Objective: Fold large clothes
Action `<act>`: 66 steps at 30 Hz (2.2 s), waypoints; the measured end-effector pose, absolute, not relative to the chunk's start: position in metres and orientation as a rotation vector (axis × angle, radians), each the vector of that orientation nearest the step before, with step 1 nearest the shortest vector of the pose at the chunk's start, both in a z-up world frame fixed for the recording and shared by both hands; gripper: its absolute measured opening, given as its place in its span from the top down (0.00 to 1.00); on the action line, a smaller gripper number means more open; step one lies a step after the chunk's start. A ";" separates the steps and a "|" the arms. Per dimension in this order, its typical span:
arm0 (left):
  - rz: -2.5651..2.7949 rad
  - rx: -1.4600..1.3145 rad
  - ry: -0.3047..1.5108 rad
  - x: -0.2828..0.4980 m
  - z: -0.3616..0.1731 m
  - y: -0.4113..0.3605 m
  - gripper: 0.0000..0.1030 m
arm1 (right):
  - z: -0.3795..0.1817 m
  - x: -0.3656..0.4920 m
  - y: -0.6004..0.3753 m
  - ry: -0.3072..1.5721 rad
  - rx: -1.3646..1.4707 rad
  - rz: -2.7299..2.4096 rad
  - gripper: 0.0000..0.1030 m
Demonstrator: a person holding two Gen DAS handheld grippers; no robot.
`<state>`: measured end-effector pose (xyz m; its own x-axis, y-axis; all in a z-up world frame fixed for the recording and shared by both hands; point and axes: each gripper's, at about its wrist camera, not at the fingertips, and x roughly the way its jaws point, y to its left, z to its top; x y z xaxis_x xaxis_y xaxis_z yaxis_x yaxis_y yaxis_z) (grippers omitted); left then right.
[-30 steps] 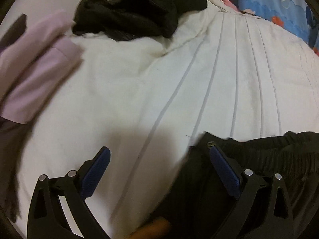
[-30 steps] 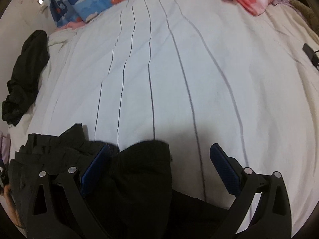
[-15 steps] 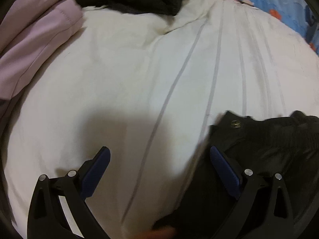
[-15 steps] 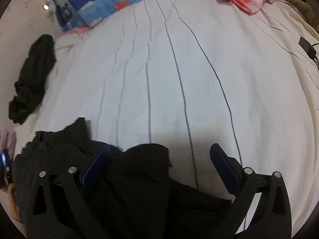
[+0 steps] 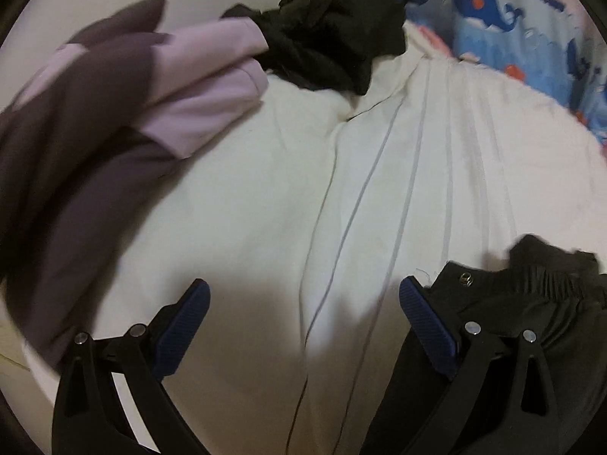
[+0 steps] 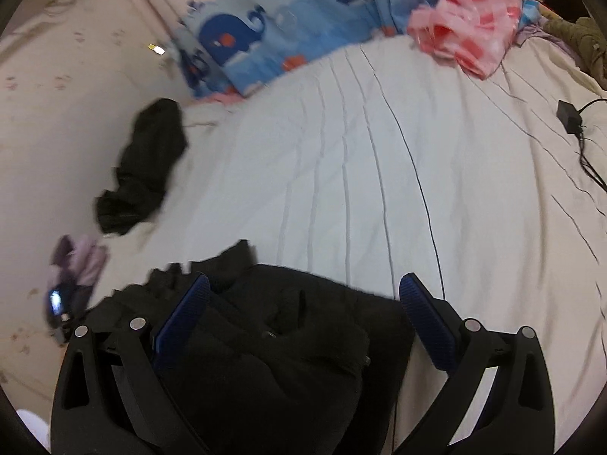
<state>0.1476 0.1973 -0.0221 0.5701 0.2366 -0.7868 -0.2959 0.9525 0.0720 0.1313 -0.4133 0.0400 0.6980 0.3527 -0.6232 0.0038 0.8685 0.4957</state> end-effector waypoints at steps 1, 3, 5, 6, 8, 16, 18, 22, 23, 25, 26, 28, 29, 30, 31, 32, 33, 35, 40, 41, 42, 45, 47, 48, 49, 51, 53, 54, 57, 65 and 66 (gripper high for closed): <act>0.319 -0.048 0.885 0.133 -0.016 0.196 0.07 | 0.047 0.119 -0.415 0.763 0.500 0.224 0.06; 0.341 0.053 0.823 0.105 -0.005 0.186 0.07 | 0.067 0.079 -0.416 0.704 0.491 0.290 0.06; 0.347 0.088 0.786 0.084 0.003 0.184 0.07 | 0.084 0.036 -0.416 0.647 0.465 0.363 0.06; 0.342 0.086 0.779 0.080 0.003 0.184 0.07 | 0.089 0.019 -0.415 0.630 0.451 0.385 0.06; 0.360 0.066 0.736 0.056 0.012 0.182 0.07 | 0.094 -0.021 -0.410 0.606 0.411 0.444 0.06; -0.308 -0.148 0.662 -0.098 0.033 0.190 0.07 | 0.020 -0.166 -0.411 0.759 0.355 0.743 0.06; -0.327 0.021 0.750 -0.120 0.011 0.185 0.07 | 0.001 -0.185 -0.433 0.790 0.420 0.741 0.06; -0.148 0.161 0.837 -0.113 -0.004 0.203 0.07 | 0.016 -0.190 -0.517 0.644 0.612 0.526 0.06; -0.091 0.122 0.814 -0.100 0.002 0.213 0.07 | 0.025 -0.183 -0.528 0.622 0.622 0.474 0.06; 0.003 0.001 0.744 -0.071 0.010 0.231 0.07 | 0.042 -0.152 -0.538 0.587 0.597 0.379 0.06; 0.014 -0.054 0.726 -0.061 0.011 0.234 0.07 | 0.048 -0.127 -0.534 0.583 0.566 0.348 0.06; -0.005 -0.184 0.756 -0.017 -0.003 0.238 0.07 | 0.049 -0.079 -0.515 0.616 0.505 0.328 0.06; -0.024 -0.226 0.793 0.008 -0.015 0.233 0.07 | 0.042 -0.045 -0.501 0.650 0.485 0.341 0.06; -0.034 -0.250 0.837 0.033 -0.028 0.224 0.07 | 0.029 -0.013 -0.488 0.691 0.484 0.373 0.06; -0.037 -0.257 0.871 0.053 -0.042 0.212 0.07 | 0.014 0.014 -0.478 0.737 0.482 0.391 0.06; -0.047 -0.249 0.902 0.072 -0.055 0.198 0.07 | -0.003 0.044 -0.462 0.797 0.476 0.400 0.06; -0.048 -0.232 0.925 0.078 -0.061 0.185 0.07 | -0.020 0.068 -0.447 0.847 0.463 0.408 0.06; -0.043 -0.230 0.961 0.100 -0.081 0.159 0.07 | -0.048 0.107 -0.416 0.919 0.471 0.414 0.06; -0.005 -0.129 0.993 0.123 -0.075 0.123 0.15 | -0.070 0.141 -0.380 0.948 0.542 0.516 0.06; 0.016 -0.120 0.960 0.126 -0.064 0.123 0.22 | -0.061 0.146 -0.379 0.929 0.525 0.512 0.06; 0.043 -0.113 0.899 0.131 -0.046 0.123 0.27 | -0.045 0.147 -0.381 0.887 0.519 0.509 0.06; 0.073 -0.129 0.648 0.145 0.035 0.122 0.27 | 0.017 0.162 -0.414 0.698 0.586 0.483 0.06; 0.108 -0.087 0.523 0.151 0.070 0.113 0.27 | 0.056 0.167 -0.433 0.569 0.580 0.433 0.06; 0.128 -0.063 0.463 0.154 0.086 0.108 0.27 | 0.071 0.167 -0.442 0.516 0.578 0.416 0.06; 0.140 -0.042 0.401 0.158 0.101 0.102 0.25 | 0.087 0.170 -0.453 0.459 0.589 0.400 0.06; 0.154 0.011 0.402 0.183 0.107 0.090 0.11 | 0.096 0.179 -0.469 0.455 0.583 0.352 0.06; 0.187 0.101 0.496 0.209 0.093 0.082 0.10 | 0.086 0.187 -0.486 0.550 0.543 0.244 0.06; 0.238 0.167 0.534 0.217 0.079 0.076 0.10 | 0.074 0.186 -0.491 0.590 0.522 0.193 0.06; 0.163 0.185 0.532 0.201 0.056 0.061 0.10 | 0.046 0.170 -0.470 0.619 0.432 0.212 0.06; -0.204 0.673 0.505 0.158 -0.030 -0.107 0.10 | -0.037 0.145 -0.373 0.817 0.040 0.280 0.06; -0.213 0.706 0.474 0.155 -0.034 -0.121 0.10 | -0.047 0.145 -0.370 0.832 0.057 0.297 0.06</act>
